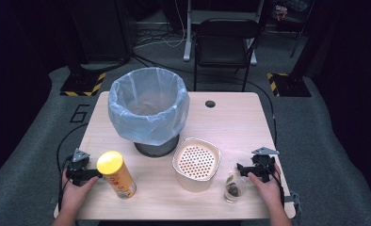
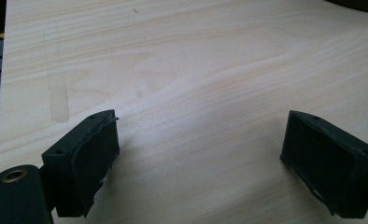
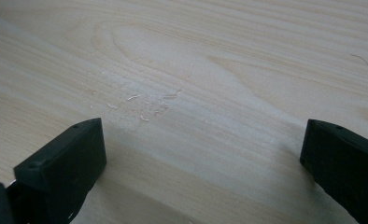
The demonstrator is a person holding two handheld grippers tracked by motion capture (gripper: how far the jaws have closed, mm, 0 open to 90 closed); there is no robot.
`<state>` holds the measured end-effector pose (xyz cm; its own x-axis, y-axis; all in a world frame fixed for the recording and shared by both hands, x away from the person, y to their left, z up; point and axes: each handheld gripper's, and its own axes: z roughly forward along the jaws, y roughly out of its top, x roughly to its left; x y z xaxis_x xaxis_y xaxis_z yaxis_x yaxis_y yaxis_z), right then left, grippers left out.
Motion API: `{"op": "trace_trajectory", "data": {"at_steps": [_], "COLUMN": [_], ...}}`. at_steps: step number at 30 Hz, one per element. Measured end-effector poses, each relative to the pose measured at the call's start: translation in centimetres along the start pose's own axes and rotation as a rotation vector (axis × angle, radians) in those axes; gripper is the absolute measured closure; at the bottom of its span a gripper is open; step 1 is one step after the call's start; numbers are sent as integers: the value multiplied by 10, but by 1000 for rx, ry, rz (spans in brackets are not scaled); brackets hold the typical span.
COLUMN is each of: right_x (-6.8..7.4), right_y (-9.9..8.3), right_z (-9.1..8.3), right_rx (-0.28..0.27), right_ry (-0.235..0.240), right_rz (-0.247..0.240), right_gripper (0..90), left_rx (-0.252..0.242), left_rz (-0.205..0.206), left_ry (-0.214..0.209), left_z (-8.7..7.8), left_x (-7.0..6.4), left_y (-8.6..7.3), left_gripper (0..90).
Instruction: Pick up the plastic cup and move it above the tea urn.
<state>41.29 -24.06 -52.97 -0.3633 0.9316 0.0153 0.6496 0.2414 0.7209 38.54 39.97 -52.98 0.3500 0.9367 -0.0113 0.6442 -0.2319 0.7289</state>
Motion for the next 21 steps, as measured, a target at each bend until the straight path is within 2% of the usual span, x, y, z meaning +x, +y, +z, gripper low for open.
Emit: {"op": "trace_trajectory", "data": {"at_steps": [7,9,16,18,19,20,21], "right_x": [0,0,1,0,1,1,1], "right_y": [0,0,-1,-2,-3,-3,-5], "right_z": [0,0,-1,-3,-5,-7,-8], "right_rx": [1,1,-1,-9,-20,-37,-47], "right_ry": [2,1,2,16,24,29,31], "right_rz": [-5,-3,-1,-26,-23,-33,-25], "right_gripper": [0,0,19,72,171,229,240], "left_rx": [-4,-4,-2,-2,-2,-2,-2], "left_rz": [8,-5,-5,-5,-6,-6,-6], "left_ry": [-1,-2,11,11,11,12,12], "left_z": [0,0,-2,-2,-2,-2,-2], "left_x": [-1,-2,-4,-4,-4,-4,-4], "left_y": [-1,-1,-2,-2,-2,-2,-2], "left_gripper": [105,105,106,106,106,106,106]}}
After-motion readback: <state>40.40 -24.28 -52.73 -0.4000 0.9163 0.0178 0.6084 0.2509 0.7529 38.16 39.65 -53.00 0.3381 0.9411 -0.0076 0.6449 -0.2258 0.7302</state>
